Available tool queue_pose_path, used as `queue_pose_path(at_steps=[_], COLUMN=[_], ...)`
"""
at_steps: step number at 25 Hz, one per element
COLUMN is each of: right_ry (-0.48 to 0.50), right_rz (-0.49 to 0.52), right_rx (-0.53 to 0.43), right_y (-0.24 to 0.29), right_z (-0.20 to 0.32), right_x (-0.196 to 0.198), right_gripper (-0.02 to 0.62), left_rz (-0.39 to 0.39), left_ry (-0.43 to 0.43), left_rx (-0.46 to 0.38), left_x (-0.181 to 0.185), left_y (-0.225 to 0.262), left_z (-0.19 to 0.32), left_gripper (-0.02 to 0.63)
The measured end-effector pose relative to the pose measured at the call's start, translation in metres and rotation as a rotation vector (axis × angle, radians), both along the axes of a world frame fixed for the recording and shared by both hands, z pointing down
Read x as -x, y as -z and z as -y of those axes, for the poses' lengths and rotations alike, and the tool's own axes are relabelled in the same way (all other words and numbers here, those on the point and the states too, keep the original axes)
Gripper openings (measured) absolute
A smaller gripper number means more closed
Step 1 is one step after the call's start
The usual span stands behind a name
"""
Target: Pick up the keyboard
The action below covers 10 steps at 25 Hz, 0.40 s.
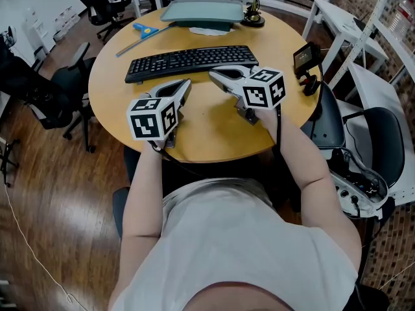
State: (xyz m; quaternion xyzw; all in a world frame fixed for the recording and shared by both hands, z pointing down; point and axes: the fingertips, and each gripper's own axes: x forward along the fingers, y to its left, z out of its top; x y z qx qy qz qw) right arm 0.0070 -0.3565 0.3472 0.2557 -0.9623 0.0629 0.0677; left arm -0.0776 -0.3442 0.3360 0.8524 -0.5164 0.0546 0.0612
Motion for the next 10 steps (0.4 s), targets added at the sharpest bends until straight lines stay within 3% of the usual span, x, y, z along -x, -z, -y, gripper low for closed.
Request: queue_pose_path(at_steps=[10], right_ry=[0.0], right_rz=[0.0], right_rx=[0.0], right_y=[0.0007], right_z=[0.0013], right_x=[0.0004], right_gripper=[0.0], left_rz=[0.0], left_ry=[0.0], left_rx=[0.0], left_x=[0.0005], left_y=[0.0007], left_z=[0.0013], left_gripper=[0.0])
